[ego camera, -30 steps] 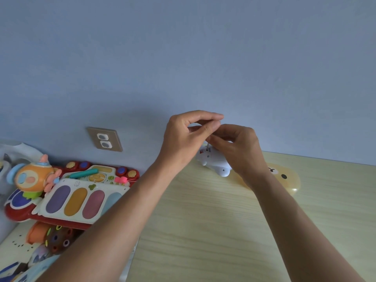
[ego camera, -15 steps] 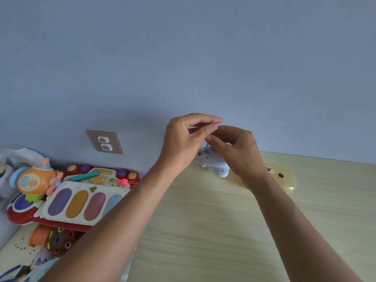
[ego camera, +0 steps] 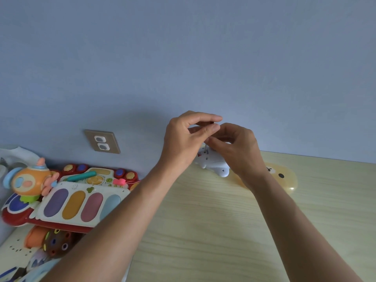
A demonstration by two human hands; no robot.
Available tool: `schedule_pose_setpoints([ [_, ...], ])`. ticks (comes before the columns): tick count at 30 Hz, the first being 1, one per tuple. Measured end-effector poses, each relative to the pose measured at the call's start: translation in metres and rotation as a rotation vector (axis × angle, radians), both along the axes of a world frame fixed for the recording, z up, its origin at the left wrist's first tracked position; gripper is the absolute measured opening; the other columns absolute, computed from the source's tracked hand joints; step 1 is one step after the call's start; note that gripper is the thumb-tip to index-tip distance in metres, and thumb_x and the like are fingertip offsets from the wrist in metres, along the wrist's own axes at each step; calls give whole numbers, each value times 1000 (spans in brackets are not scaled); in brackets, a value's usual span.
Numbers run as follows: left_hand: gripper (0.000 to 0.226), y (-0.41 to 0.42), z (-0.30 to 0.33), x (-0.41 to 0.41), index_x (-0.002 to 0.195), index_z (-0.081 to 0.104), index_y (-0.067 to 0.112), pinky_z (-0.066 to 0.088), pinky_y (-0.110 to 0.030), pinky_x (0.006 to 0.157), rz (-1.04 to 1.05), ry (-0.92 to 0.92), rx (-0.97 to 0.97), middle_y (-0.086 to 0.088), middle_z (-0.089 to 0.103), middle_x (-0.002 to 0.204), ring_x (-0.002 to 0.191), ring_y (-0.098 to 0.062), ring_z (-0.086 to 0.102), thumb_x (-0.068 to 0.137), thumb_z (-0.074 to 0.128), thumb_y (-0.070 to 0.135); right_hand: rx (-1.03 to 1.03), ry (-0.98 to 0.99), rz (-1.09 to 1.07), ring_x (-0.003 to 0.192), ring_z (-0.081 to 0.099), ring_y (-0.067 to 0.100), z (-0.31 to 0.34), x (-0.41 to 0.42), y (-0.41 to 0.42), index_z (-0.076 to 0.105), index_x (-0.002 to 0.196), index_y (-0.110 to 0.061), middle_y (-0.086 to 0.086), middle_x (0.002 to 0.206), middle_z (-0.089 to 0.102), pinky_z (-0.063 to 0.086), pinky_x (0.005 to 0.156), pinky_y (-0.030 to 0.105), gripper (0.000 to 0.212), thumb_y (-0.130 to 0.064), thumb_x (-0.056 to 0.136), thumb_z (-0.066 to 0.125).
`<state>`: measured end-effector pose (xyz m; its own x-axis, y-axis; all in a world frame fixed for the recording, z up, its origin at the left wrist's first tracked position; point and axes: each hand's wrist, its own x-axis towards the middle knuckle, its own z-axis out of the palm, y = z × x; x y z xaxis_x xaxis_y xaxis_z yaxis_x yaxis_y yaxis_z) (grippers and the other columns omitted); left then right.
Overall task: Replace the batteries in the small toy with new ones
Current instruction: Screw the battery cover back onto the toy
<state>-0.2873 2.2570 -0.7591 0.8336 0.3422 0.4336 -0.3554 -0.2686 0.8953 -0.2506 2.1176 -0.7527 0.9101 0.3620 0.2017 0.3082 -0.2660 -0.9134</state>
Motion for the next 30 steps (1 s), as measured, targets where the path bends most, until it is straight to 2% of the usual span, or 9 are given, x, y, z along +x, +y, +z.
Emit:
schedule_pose_setpoints([
  [4, 19, 1, -3, 1, 104, 81, 21, 61, -41, 93, -26, 4, -18, 3, 81, 101, 100, -11, 77, 93, 73, 7, 11, 8, 19, 82, 70, -2, 0, -1, 0, 80, 92, -22, -15, 85, 77, 52, 75, 18, 10, -27, 89, 72],
  [8, 26, -2, -4, -2, 116, 78, 24, 58, -47, 99, -71, 22, 10, 5, 81, 107, 108, -12, 75, 96, 68, 11, 42, 41, -23, 70, 69, 3, 0, 0, 2, 78, 85, -14, -2, 76, 76, 53, 67, 20, 15, -28, 89, 72],
  [11, 29, -6, 0, -5, 123, 74, 26, 56, -45, 101, -22, 4, 60, 8, 76, 119, 115, -11, 70, 96, 67, 22, 136, 89, -55, 77, 73, 24, 1, 2, 0, 74, 83, -5, 14, 80, 75, 62, 76, 32, 23, -28, 88, 74],
  [12, 27, -8, 1, -6, 122, 74, 25, 56, -42, 100, 24, -15, 68, 7, 75, 119, 113, -10, 69, 96, 66, 23, 191, 112, -62, 81, 73, 30, 3, 2, -2, 73, 84, -2, 19, 83, 73, 63, 80, 36, 24, -25, 88, 76],
  [14, 23, -14, 4, -10, 116, 73, 23, 57, -33, 91, 105, -52, 44, 3, 72, 111, 99, -9, 67, 94, 65, 23, 269, 135, -81, 81, 73, 28, 7, 3, -8, 72, 85, 2, 23, 86, 72, 63, 80, 39, 21, -18, 87, 77],
  [18, 12, -42, 7, -23, 102, 68, 22, 48, -20, 70, 70, 5, -22, 1, 64, 88, 75, -11, 62, 92, 65, 27, 279, 138, -121, 86, 74, 32, 12, 2, -32, 72, 93, 1, 17, 86, 76, 62, 82, 42, 14, -12, 93, 68],
  [22, 4, -74, -3, -31, 92, 68, 22, 47, -21, 59, -109, 215, 41, 2, 68, 72, 62, -7, 60, 94, 68, 25, 208, 118, -181, 80, 72, 26, 15, -1, -68, 70, 103, -9, 8, 77, 72, 61, 83, 38, 18, -6, 99, 53],
  [26, 9, -92, -17, -35, 97, 70, 27, 47, -11, 59, -182, 404, 151, 7, 70, 78, 67, 0, 63, 91, 75, 29, 89, 143, -251, 69, 54, 19, 12, -3, -111, 66, 100, -11, 3, 71, 57, 47, 70, 35, 26, -1, 96, 41],
  [30, 20, -97, -26, -37, 96, 70, 21, 49, -19, 67, -97, 332, 216, 1, 64, 81, 77, -11, 59, 84, 83, 31, -108, 202, -350, 73, 45, 14, -2, -11, -142, 65, 101, -22, -9, 75, 47, 38, 71, 30, 23, -11, 97, 45],
])
